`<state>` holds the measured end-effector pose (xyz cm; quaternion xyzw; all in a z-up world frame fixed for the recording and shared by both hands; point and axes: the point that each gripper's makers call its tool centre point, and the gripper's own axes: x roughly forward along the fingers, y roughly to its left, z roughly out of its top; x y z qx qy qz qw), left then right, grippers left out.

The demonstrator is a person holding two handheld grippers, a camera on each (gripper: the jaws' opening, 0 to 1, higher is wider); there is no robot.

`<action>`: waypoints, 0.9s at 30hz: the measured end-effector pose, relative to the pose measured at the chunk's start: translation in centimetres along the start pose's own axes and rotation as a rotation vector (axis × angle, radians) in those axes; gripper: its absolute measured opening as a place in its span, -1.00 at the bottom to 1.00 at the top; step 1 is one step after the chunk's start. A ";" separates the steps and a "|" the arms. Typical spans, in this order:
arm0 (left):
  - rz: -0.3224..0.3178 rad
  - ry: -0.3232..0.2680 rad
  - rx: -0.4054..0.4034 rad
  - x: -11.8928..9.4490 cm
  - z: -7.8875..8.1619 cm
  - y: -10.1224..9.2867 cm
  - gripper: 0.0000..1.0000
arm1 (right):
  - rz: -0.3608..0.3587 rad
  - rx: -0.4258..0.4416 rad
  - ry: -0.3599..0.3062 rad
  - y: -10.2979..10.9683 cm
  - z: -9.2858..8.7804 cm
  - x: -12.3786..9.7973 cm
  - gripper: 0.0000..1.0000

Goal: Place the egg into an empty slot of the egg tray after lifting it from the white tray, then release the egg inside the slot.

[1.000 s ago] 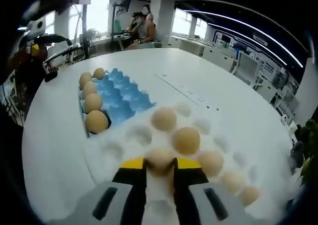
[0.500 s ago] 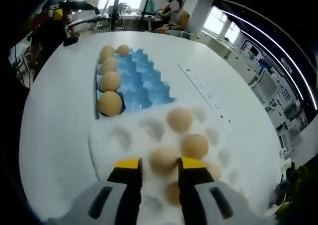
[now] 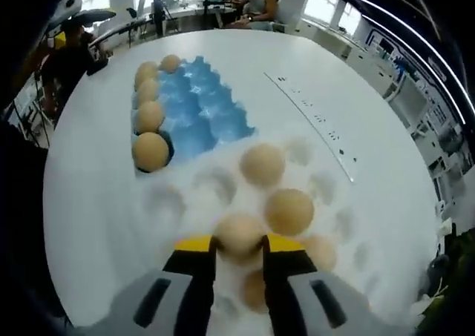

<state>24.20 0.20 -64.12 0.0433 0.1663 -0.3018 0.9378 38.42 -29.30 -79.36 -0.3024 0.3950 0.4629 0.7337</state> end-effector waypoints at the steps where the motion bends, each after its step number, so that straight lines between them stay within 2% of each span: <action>1: -0.001 -0.001 0.002 0.0 0.1 0.0 0.33 | 0.006 0.014 -0.024 0.0 0.0 0.0 -0.49; 4: 0.000 -0.008 0.005 0.0 0.4 0.0 0.30 | 0.009 0.006 -0.095 -0.1 -0.1 -0.2 -0.51; 6: 0.002 -0.011 0.004 0.0 0.5 0.1 0.31 | -0.012 0.001 -0.109 0.1 0.0 -0.4 -0.53; 9: 0.014 -0.010 0.007 -0.1 0.6 0.3 0.31 | -0.023 0.050 -0.136 0.0 0.2 -0.9 -0.54; 11: 0.017 -0.014 0.001 -0.2 0.7 0.5 0.30 | -0.025 0.042 -0.145 0.0 0.2 -1.3 -0.54; 14: 0.022 -0.012 0.003 -0.3 0.6 0.6 0.30 | -0.021 0.116 -0.199 0.0 0.8 -2.2 -0.53; 16: 0.020 -0.009 0.005 -0.3 0.6 0.5 0.30 | -0.038 0.120 -0.233 -0.1 1.2 -2.9 -0.53; 22: 0.022 -0.009 0.000 -0.2 0.4 0.7 0.30 | -0.070 0.149 -0.282 -0.8 1.6 -4.1 -0.53; 27: 0.019 -0.006 0.002 -0.2 0.3 0.7 0.30 | -0.070 0.142 -0.321 -0.1 2.5 -4.4 -0.53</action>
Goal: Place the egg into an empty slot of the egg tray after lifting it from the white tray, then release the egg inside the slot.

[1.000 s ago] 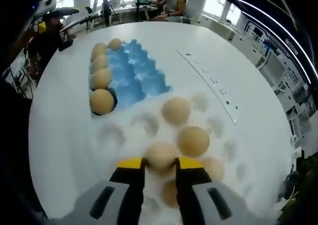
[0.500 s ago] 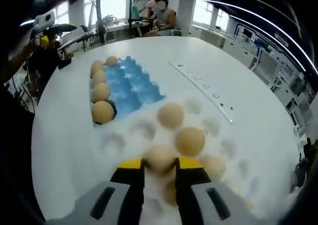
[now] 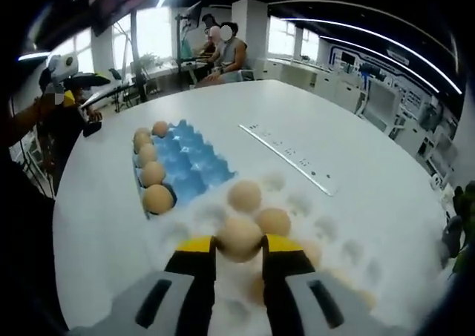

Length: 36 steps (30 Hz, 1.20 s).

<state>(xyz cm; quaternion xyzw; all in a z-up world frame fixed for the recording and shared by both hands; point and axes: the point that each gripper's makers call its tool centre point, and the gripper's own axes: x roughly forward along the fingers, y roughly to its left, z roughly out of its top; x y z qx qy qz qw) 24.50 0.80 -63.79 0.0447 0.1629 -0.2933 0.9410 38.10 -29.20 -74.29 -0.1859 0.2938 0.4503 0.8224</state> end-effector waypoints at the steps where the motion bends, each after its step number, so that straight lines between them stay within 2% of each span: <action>1: 0.000 0.000 0.000 0.0 0.0 0.0 0.30 | 0.002 0.009 -0.008 0.1 0.2 0.1 -0.53; 13: 0.009 0.009 -0.002 -0.3 -0.4 0.4 0.32 | 0.060 -0.005 -0.083 2.8 3.6 2.6 -0.53; 19: 0.011 0.006 -0.006 -0.5 -0.4 0.4 0.32 | 0.083 -0.023 -0.093 3.8 4.5 3.8 -0.53; 36: 0.026 0.008 -0.014 -0.4 -0.6 1.1 0.31 | 0.182 -0.073 -0.123 7.3 8.8 8.1 -0.53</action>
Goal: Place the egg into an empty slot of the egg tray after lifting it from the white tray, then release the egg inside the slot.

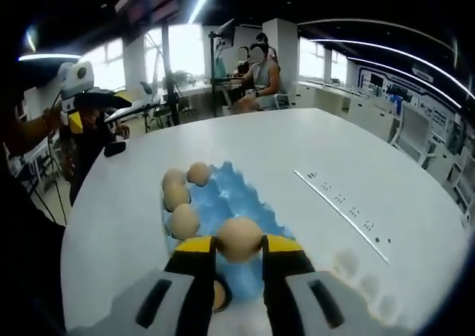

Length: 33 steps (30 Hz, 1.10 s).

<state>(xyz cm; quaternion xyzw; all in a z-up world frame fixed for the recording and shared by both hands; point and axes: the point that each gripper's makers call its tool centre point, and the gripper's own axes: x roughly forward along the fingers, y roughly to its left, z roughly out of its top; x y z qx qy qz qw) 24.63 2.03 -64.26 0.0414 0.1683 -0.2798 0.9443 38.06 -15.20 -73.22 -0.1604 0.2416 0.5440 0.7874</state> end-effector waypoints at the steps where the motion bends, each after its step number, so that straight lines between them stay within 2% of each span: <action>1: 0.000 0.000 0.000 0.0 0.0 0.0 0.31 | 0.003 -0.008 0.001 0.1 0.1 0.2 -0.53; 15: 0.004 -0.004 -0.007 -0.2 -0.2 0.3 0.31 | 0.047 -0.033 -0.009 1.8 2.1 3.2 -0.52; 33: 0.018 -0.002 -0.014 -0.8 -0.4 0.9 0.31 | 0.113 -0.060 -0.005 4.0 3.7 7.5 -0.52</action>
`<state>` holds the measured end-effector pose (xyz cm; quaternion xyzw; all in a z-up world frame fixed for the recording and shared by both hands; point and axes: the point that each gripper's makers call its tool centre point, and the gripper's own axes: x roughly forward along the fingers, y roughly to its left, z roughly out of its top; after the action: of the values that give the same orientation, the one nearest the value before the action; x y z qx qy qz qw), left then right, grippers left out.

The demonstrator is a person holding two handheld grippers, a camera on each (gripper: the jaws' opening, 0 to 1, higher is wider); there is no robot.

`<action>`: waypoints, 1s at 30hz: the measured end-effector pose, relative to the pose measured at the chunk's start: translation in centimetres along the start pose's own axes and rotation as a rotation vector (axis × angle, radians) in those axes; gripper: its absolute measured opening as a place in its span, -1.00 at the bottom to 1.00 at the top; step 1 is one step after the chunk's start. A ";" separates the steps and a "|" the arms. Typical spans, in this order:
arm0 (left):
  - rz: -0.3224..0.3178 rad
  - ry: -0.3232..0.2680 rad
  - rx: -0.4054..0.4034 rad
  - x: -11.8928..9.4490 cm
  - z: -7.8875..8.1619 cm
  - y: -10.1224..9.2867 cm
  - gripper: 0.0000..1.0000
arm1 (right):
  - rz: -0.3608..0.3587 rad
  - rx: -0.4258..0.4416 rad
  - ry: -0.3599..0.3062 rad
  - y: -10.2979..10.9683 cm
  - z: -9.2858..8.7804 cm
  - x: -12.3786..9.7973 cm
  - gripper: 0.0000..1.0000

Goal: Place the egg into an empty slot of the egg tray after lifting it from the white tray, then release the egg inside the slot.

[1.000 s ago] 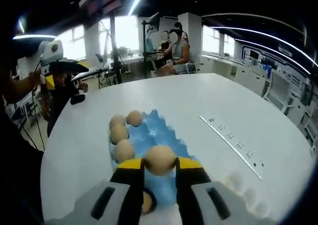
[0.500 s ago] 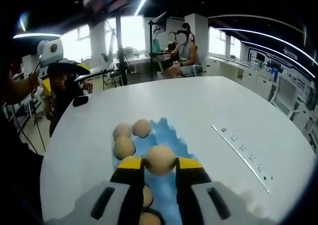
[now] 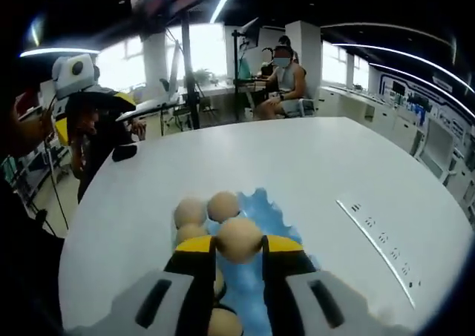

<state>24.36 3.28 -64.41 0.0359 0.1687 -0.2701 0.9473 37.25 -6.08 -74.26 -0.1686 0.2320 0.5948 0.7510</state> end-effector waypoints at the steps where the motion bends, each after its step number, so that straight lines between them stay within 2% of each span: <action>1: 0.000 0.000 -0.001 0.0 0.0 0.0 0.31 | 0.005 0.001 0.003 0.1 0.0 0.3 -0.52; 20: 0.014 0.000 -0.016 -0.4 -0.7 0.6 0.31 | 0.036 0.005 0.051 0.4 -0.6 2.8 -0.52; 30: 0.018 -0.003 -0.023 -0.5 -0.9 0.7 0.31 | 0.045 -0.012 0.117 0.5 -1.7 3.8 -0.52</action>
<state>24.07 4.25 -65.07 0.0260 0.1702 -0.2595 0.9503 37.23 -3.74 -77.72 -0.2023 0.2755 0.6022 0.7215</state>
